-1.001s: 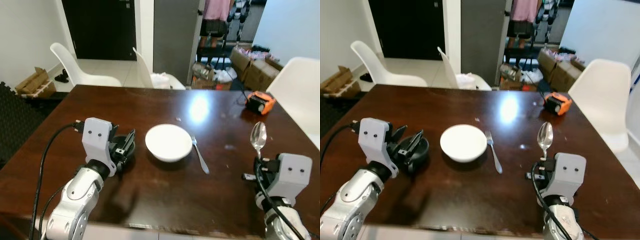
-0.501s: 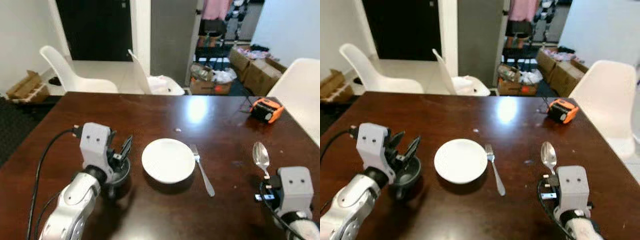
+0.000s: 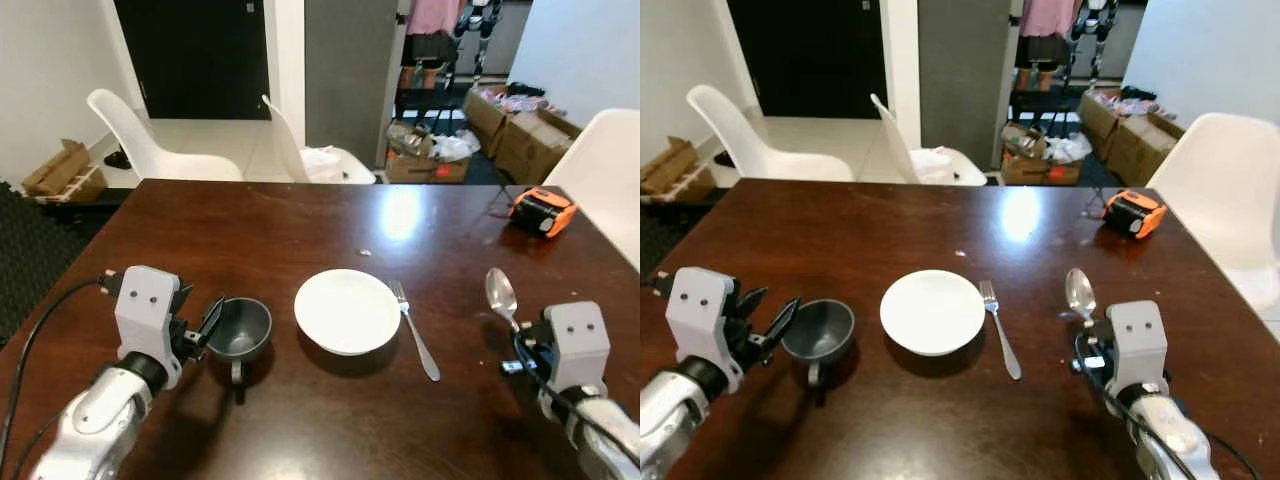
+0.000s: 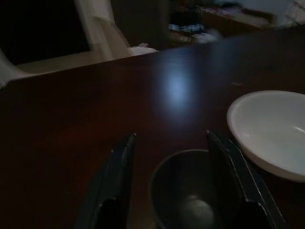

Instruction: Setting the table

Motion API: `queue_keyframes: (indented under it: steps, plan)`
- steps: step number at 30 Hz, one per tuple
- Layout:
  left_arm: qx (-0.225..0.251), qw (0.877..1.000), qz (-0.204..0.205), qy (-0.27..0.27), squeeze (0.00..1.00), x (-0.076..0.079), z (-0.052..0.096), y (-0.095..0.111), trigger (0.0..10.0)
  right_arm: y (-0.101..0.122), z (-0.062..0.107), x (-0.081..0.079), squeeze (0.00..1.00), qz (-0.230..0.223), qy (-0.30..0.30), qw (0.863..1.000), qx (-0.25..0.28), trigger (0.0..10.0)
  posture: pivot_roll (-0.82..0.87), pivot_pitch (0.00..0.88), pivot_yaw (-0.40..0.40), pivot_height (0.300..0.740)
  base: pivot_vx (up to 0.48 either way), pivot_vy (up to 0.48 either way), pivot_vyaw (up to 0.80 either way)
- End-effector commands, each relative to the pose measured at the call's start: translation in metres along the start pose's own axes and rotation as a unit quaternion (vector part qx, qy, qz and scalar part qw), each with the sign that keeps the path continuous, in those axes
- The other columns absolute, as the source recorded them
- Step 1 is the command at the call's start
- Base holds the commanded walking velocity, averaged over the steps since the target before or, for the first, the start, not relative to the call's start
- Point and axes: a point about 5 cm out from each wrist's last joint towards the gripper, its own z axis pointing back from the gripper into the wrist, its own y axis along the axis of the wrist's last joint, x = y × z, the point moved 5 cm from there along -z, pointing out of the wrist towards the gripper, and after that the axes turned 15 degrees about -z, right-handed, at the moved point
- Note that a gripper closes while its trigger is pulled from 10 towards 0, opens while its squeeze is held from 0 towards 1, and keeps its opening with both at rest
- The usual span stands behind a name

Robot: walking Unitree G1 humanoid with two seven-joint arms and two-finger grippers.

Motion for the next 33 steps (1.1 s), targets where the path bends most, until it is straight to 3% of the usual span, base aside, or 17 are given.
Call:
queue_keyframes:
  steps: [1, 9, 16, 19, 21, 23, 27, 33]
  plan:
    - [0.016, 0.999, -0.005, -0.037, 0.0, 0.003, 0.005, 0.013, 10.0, -0.006, -0.004, 0.006, 0.0, -0.008, -0.005, 1.0, -0.005, 10.0, 0.05, 0.206, 0.153, 0.74, 0.0, 0.0, 0.0]
    - [0.032, 0.997, -0.028, -0.058, 0.0, -0.008, 0.013, 0.035, 10.0, -0.009, -0.022, -0.005, 0.0, 0.0, 0.026, 0.999, -0.019, 10.0, 0.1, 0.216, 0.146, 0.74, 0.0, 0.0, 0.0]
    - [0.034, 0.997, -0.028, -0.066, 0.0, -0.006, 0.018, 0.041, 10.0, -0.008, -0.032, -0.013, 0.0, 0.007, 0.051, 0.998, -0.025, 10.0, 0.11, 0.219, 0.13, 0.74, 0.0, 0.0, 0.0]
    - [0.043, 0.992, -0.022, -0.113, 0.0, 0.008, 0.024, 0.048, 10.0, -0.011, -0.035, -0.015, 0.0, 0.006, 0.057, 0.998, -0.032, 10.0, 0.12, 0.224, 0.124, 0.74, 0.0, 0.0, 0.0]
    - [0.047, 0.981, -0.03, -0.184, 0.0, 0.026, 0.033, 0.054, 10.0, -0.016, -0.036, -0.017, 0.0, 0.004, 0.062, 0.997, -0.043, 10.0, 0.12, 0.223, 0.125, 0.74, 0.0, 0.0, 0.0]
    - [0.047, 0.981, -0.03, -0.184, 0.0, 0.026, 0.033, 0.054, 10.0, -0.016, -0.036, -0.017, 0.0, 0.004, 0.062, 0.997, -0.043, 10.0, 0.12, 0.223, 0.125, 0.74, 0.0, 0.0, 0.0]
    - [0.008, 0.954, -0.053, -0.294, 0.0, 0.051, 0.052, 0.039, 10.0, -0.026, -0.037, -0.021, 0.0, -0.012, 0.067, 0.996, -0.054, 10.0, 0.12, 0.222, 0.13, 0.74, 0.0, 0.0, 0.0]
    - [-0.007, 0.946, -0.073, -0.316, 0.0, 0.056, 0.058, 0.033, 10.0, -0.026, -0.038, -0.02, 0.0, -0.011, 0.069, 0.996, -0.057, 10.0, 0.11, 0.224, 0.127, 0.74, 0.0, 0.0, 0.0]
